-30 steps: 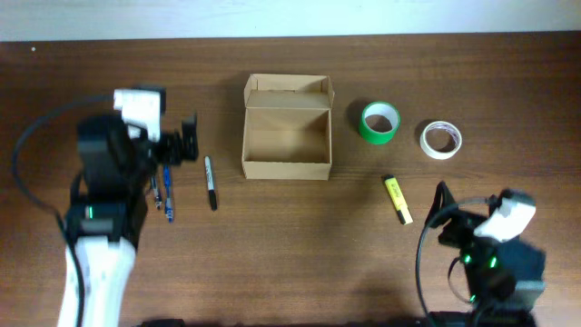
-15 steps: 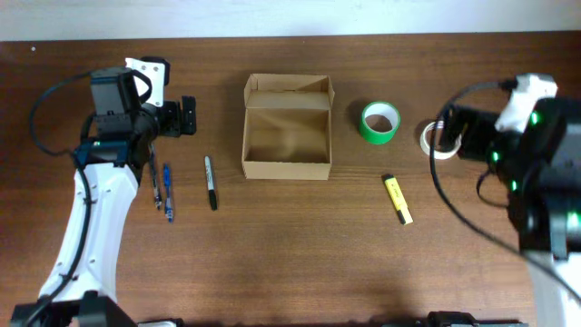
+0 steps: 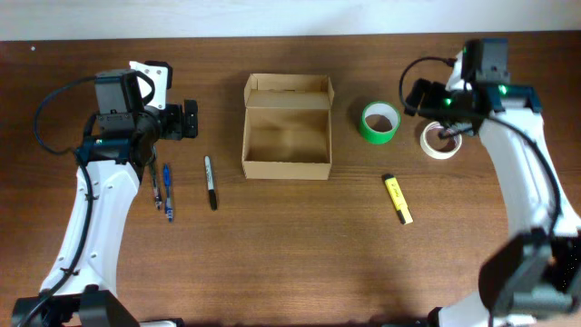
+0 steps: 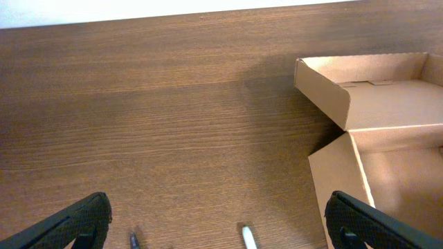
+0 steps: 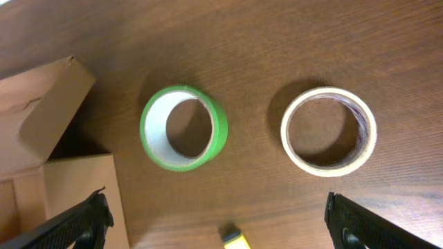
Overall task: Pack container
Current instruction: 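Raise the left arm and move the right gripper over the green tape roll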
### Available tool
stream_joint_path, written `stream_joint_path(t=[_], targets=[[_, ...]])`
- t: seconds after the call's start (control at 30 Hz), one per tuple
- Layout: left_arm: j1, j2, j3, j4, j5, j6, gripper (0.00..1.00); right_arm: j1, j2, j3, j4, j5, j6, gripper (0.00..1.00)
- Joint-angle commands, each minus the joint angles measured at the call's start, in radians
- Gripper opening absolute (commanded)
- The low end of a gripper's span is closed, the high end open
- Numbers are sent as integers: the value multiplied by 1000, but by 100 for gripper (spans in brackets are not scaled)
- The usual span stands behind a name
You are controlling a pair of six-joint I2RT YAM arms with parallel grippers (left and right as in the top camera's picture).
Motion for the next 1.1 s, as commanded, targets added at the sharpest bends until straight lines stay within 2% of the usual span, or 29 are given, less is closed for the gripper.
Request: stream_joint_path(t=[0.0, 0.13, 0.27, 0.67, 0.73, 0.83, 1.07], targets=[[2, 6, 14, 0, -5, 17, 99, 2, 87, 114, -22, -3, 26, 100], [2, 6, 14, 0, -5, 17, 99, 23, 171, 161, -29, 79, -20, 99], [2, 6, 14, 0, -5, 16, 99, 42, 226, 161, -30, 145, -49, 88], [2, 6, 14, 0, -5, 17, 99, 101, 336, 160, -55, 150, -71, 88], [2, 6, 14, 0, -5, 17, 99, 100, 348, 160, -50, 150, -67, 86], [2, 6, 14, 0, -5, 17, 99, 98, 365, 160, -47, 151, -68, 74], [2, 6, 14, 0, -5, 17, 99, 99, 412, 159, -39, 150, -45, 73]])
